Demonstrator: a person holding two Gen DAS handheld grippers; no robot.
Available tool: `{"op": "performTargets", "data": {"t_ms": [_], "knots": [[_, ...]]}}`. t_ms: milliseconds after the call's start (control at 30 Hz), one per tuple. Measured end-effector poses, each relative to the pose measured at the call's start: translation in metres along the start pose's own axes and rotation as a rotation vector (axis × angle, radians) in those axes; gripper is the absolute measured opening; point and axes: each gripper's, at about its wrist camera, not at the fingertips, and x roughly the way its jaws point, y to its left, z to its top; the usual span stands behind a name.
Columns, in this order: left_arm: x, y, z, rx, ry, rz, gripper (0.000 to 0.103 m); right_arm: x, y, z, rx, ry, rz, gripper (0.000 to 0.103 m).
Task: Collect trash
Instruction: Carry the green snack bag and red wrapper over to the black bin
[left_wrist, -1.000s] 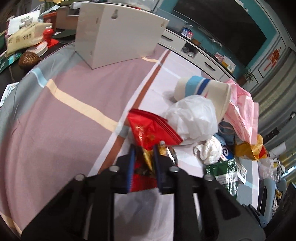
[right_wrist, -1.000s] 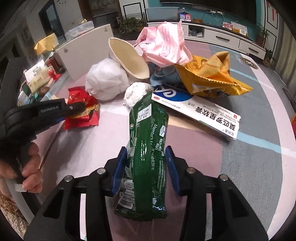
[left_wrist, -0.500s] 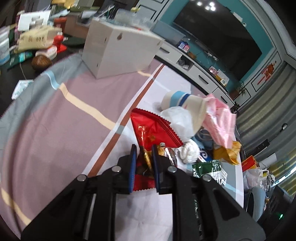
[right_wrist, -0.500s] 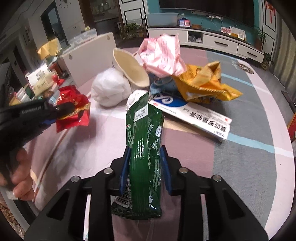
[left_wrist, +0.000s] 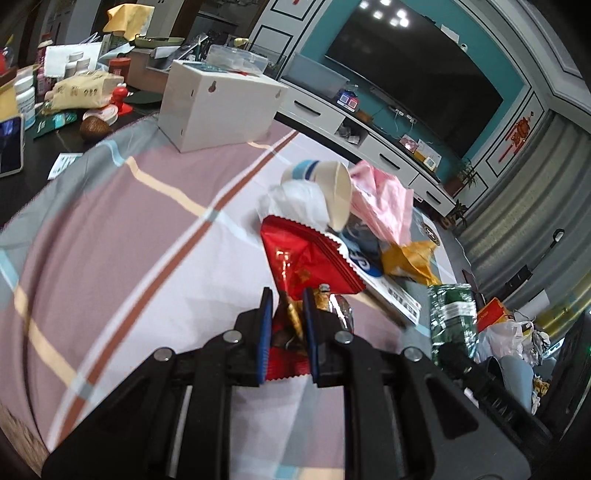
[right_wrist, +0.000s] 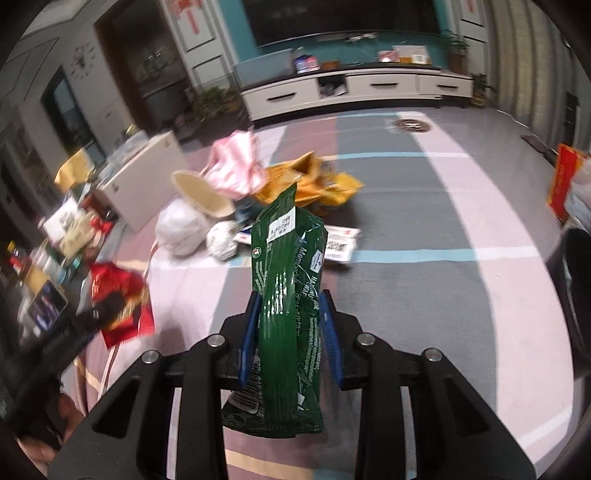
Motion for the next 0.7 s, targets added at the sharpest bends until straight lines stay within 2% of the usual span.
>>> {"op": "performTargets", "data": {"t_ms": [233, 700], "knots": [[-0.010, -0.007, -0.015, -0.002, 0.027, -0.008, 0.017, -0.024, -0.017, 0.000, 0.036, -0.060, -0.047, 0.032], [-0.026, -0.028, -0.026, 0.014, 0.050, -0.047, 0.017, -0.052, -0.030, -0.007, 0.097, -0.089, -0.028, 0.032]]}}
